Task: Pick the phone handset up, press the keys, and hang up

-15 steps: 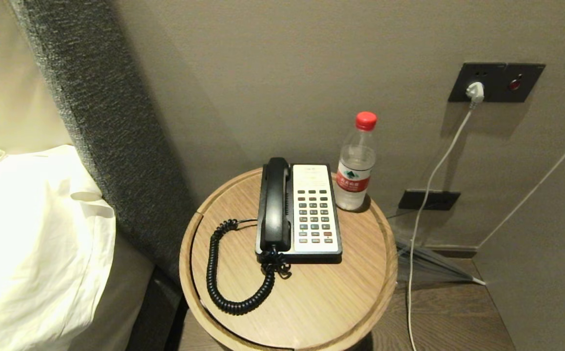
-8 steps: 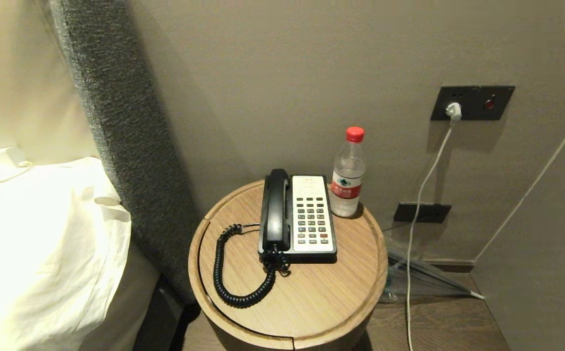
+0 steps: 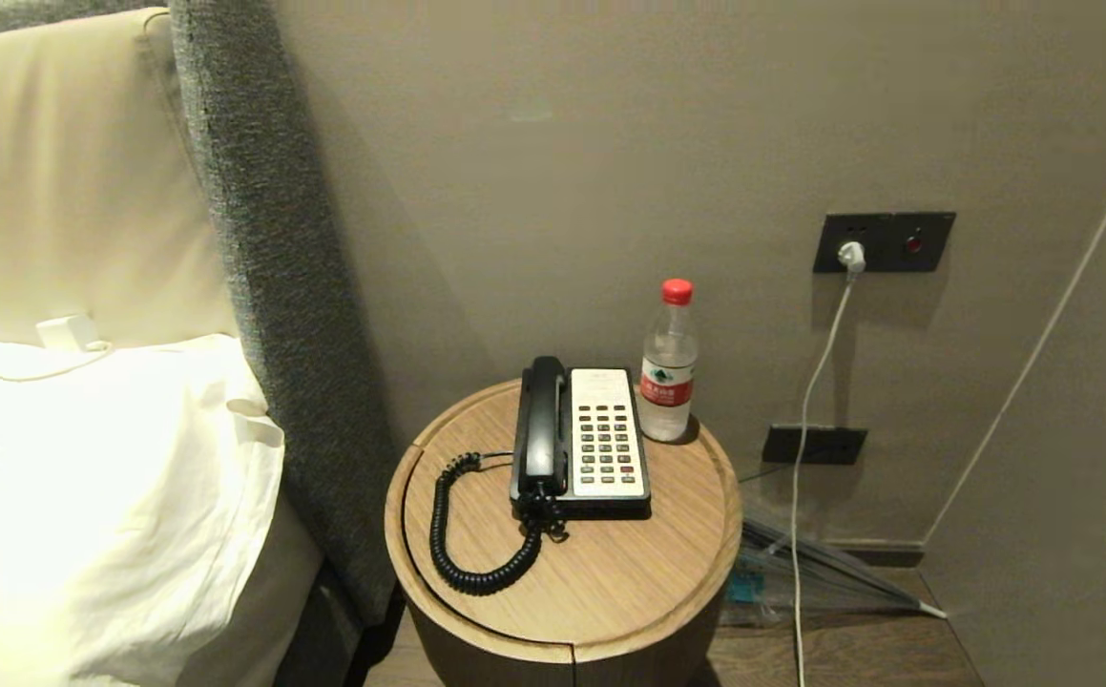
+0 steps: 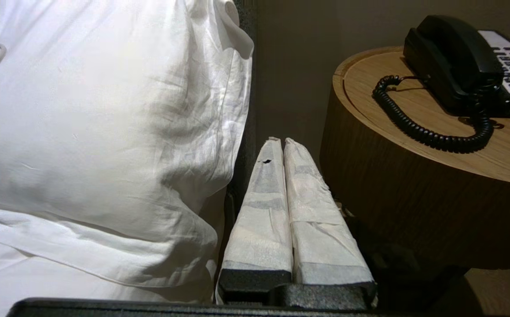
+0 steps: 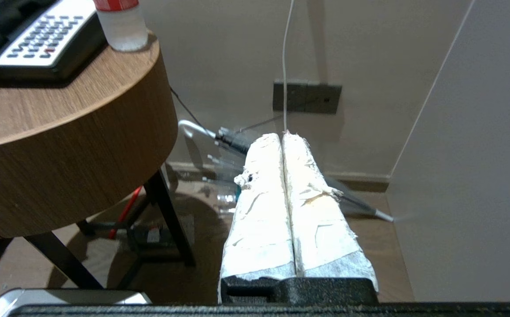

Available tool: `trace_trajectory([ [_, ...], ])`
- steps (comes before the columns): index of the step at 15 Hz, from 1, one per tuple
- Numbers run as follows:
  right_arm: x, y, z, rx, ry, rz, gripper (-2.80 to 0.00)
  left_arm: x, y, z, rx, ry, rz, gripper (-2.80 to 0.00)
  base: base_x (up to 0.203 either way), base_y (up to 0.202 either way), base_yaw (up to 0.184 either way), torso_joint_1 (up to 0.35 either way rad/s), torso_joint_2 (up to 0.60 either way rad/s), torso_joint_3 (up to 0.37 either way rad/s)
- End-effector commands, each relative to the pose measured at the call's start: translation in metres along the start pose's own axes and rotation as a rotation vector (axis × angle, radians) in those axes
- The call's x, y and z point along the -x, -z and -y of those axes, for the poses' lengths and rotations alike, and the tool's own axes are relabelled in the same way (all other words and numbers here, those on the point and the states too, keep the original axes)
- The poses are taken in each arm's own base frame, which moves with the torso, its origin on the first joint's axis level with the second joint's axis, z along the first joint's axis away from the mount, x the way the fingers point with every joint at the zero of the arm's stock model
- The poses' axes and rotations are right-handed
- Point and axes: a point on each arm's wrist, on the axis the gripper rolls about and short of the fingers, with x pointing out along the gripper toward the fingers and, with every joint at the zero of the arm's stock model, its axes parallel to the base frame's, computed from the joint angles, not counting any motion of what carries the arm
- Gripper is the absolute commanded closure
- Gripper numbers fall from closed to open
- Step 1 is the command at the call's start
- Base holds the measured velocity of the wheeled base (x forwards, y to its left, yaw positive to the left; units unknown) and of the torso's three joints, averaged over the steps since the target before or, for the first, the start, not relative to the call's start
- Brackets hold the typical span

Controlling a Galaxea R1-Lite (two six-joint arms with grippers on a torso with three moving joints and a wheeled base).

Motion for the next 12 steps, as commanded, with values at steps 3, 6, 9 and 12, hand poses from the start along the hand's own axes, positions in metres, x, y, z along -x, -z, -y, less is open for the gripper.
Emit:
trace_trajectory([
  [3,0.0008,0.0004,0.0000,0.001,0.000,0.011,0.00,-0.0001,0.0000,0.0000,-0.001,0.000,-0.001,0.00,0.000,0.000,0.000,0.002,0.00,0.188],
  [6,0.0008,0.0004,0.0000,0.001,0.000,0.011,0.00,-0.0001,0.0000,0.0000,-0.002,0.002,-0.001,0.00,0.000,0.000,0.000,0.001,0.01,0.050],
  [9,0.0008,0.0004,0.0000,0.001,0.000,0.011,0.00,-0.0001,0.0000,0.0000,-0.002,0.002,-0.001,0.00,0.000,0.000,0.000,0.000,0.00,0.000],
  [12,0.0008,0.0004,0.0000,0.001,0.000,0.011,0.00,-0.0001,0.0000,0.0000,-0.002,0.002,-0.001,0.00,0.000,0.000,0.000,0.000,0.00,0.000],
])
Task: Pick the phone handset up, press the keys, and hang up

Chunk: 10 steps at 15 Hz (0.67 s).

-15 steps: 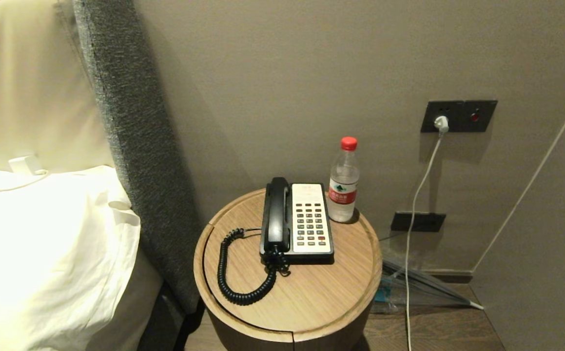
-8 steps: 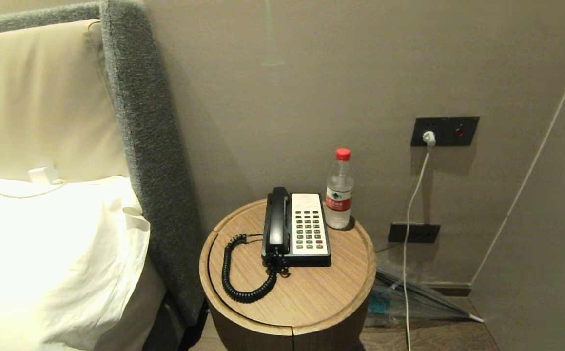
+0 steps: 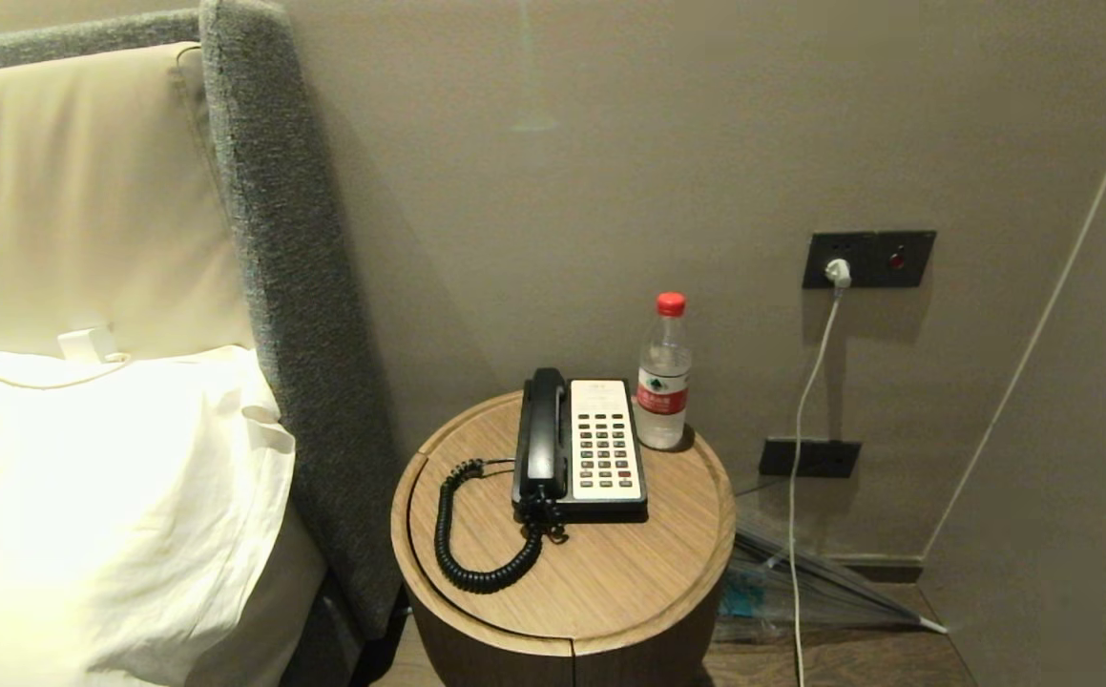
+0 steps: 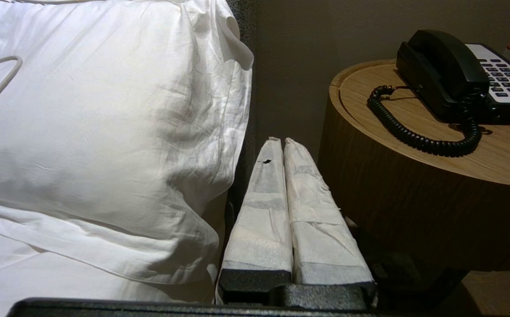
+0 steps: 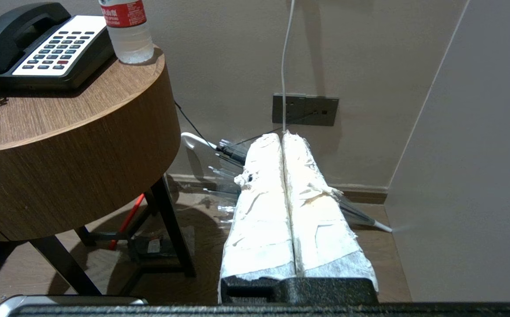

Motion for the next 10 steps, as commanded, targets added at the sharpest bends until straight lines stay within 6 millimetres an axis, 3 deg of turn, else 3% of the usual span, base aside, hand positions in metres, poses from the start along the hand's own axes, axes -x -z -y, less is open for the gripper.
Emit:
trace_trajectory([
  [1,0.0008,0.0004,0.0000,0.001,0.000,0.010,0.00,-0.0001,0.0000,0.0000,0.001,0.000,-0.001,0.00,0.000,0.000,0.000,0.000,0.00,0.000],
  [10,0.0008,0.0004,-0.0001,0.005,-0.005,0.011,0.00,-0.0001,0.0000,0.0000,0.001,0.000,-0.001,0.00,0.000,0.000,0.000,0.000,0.00,0.000],
])
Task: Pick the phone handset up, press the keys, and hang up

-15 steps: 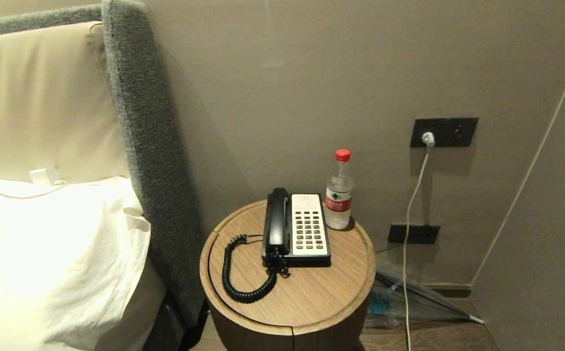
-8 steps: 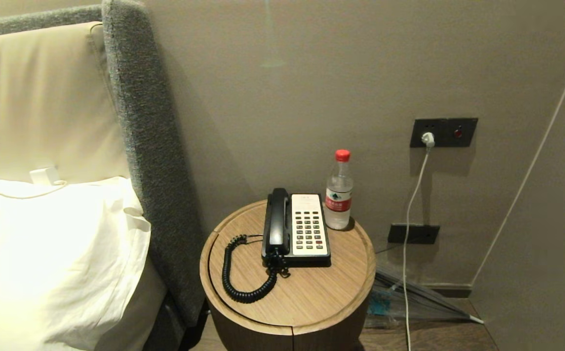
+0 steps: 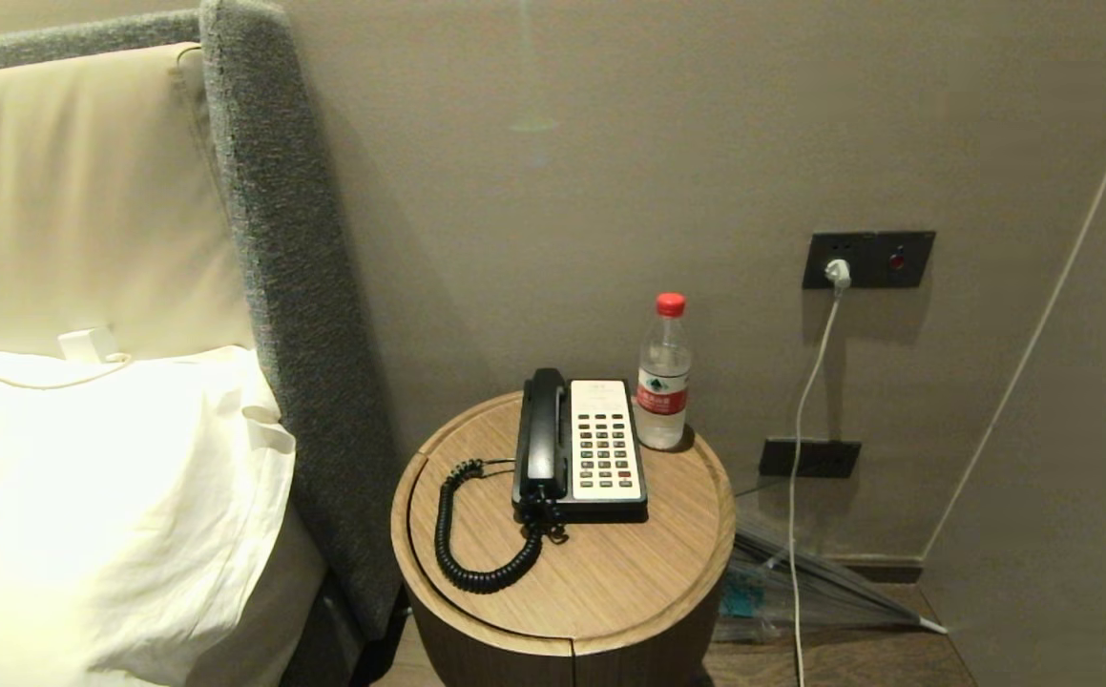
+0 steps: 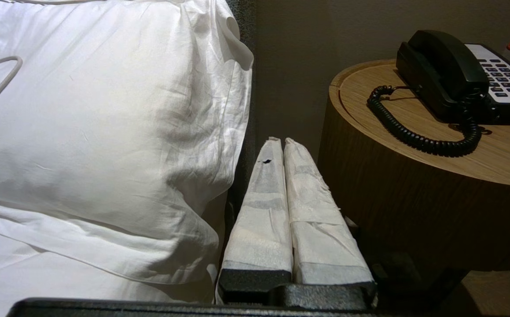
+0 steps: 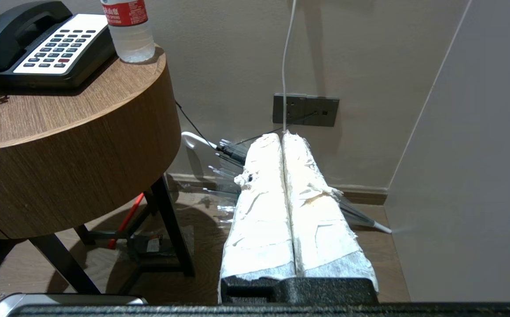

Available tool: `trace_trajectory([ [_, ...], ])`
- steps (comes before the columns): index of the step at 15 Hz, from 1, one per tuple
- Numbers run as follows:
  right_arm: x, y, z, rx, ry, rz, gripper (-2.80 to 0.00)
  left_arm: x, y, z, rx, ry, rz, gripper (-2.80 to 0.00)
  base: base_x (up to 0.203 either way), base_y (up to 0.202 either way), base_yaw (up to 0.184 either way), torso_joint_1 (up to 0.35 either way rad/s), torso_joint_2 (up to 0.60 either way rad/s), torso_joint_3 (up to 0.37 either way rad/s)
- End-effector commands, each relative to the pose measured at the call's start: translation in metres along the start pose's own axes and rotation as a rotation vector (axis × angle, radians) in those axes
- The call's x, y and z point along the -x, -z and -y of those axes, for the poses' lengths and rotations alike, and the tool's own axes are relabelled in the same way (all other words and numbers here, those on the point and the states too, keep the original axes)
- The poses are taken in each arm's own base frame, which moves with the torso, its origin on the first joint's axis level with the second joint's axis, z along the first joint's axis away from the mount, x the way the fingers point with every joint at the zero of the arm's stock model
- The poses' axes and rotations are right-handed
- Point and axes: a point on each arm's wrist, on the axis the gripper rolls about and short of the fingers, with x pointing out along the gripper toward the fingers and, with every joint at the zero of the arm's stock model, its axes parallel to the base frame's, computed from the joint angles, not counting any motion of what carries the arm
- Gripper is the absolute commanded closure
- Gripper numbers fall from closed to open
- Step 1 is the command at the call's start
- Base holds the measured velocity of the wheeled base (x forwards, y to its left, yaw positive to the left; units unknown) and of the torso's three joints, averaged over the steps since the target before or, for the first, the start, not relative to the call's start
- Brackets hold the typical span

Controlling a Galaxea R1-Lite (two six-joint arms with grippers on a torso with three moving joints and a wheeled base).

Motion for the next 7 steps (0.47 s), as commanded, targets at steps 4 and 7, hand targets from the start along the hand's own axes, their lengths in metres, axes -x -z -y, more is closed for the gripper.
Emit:
trace_trajectory([
  [4,0.0010,0.0009,0.0000,0.004,0.004,0.003,0.00,-0.0001,0.0000,0.0000,0.000,-0.002,-0.001,0.00,0.000,0.000,0.000,0.000,0.00,0.000],
  [7,0.0008,0.0005,0.0000,-0.004,0.003,0.009,0.00,-0.0001,0.0000,0.0000,0.000,0.000,-0.001,0.00,0.000,0.000,0.000,0.000,0.00,0.000],
])
